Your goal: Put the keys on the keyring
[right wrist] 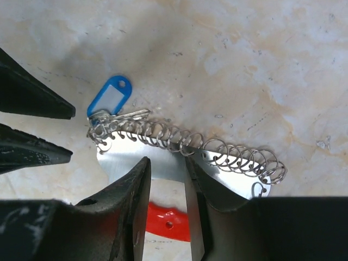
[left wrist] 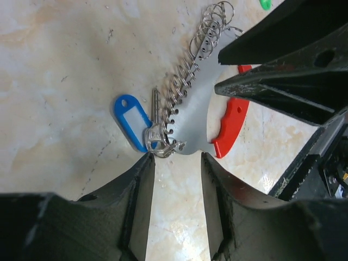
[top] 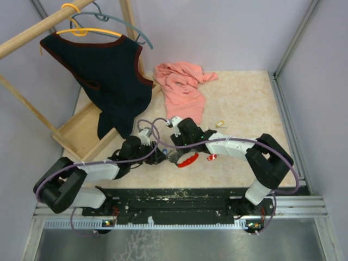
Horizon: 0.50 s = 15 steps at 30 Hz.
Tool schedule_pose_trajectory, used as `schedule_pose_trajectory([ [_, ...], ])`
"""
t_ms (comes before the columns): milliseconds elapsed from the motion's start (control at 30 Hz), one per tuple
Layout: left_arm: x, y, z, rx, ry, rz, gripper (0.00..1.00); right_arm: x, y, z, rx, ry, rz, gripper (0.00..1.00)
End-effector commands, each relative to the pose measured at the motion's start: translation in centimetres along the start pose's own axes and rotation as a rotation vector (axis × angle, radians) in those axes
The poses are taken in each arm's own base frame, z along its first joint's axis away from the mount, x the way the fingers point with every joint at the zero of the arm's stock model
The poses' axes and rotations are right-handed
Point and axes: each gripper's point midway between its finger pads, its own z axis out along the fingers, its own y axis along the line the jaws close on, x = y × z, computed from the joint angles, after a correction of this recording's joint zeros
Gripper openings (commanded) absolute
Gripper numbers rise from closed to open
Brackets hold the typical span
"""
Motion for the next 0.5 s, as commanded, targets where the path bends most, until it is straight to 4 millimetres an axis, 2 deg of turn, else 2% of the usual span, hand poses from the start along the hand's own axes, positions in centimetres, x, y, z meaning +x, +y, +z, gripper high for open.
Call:
schedule_pose_trajectory([
  [0, -1.8, -0.1, 1.1, -0.029, -0.033, -0.002, 0.44, -1.3, -0.9, -0.6, 0.028, -0.092, 0.042, 0.31],
  [200, -2.3, -0.1, 2.0, -0.034, -0.018, 0.010, 0.36, -0.2, -0.9, -0.4, 0.025, -0.084, 0.046, 0.29],
  [367, -1.7, 0.5, 2.5, -0.060, 0.020, 0.009, 0.28, -0.3, -0.9, -0.6, 0.024, -0.104, 0.050, 0.29],
  [467, -1.1, 1.0, 2.9, -0.077, 0.054, 0.009, 0.27, -0.1, -0.8, -0.6, 0.021, -0.103, 0.049, 0.28],
])
